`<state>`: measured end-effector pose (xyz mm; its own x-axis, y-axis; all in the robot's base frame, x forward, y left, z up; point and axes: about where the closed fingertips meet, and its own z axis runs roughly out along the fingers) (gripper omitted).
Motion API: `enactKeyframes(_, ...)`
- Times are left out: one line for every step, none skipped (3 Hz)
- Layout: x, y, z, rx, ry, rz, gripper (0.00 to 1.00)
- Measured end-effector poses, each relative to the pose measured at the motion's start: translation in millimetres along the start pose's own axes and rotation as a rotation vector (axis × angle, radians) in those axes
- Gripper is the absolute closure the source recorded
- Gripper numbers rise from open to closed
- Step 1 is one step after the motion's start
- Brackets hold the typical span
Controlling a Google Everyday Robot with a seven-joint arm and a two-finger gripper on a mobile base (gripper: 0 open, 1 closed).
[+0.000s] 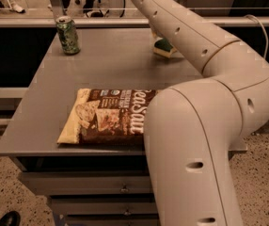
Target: Move sponge near brown chip bag
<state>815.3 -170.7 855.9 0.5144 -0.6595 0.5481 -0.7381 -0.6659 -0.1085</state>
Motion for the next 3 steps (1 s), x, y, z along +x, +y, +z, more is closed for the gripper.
enactKeyframes(-2.4,-3.3,-0.1,0.007,-0.023,-0.001,0.56)
enactKeyframes(-6.2,-4.0,-5.2,0.022,-0.048,-0.001,0.87)
enactKeyframes(-9.6,0.0,-26.1,0.054,-0.080,-0.003,1.00)
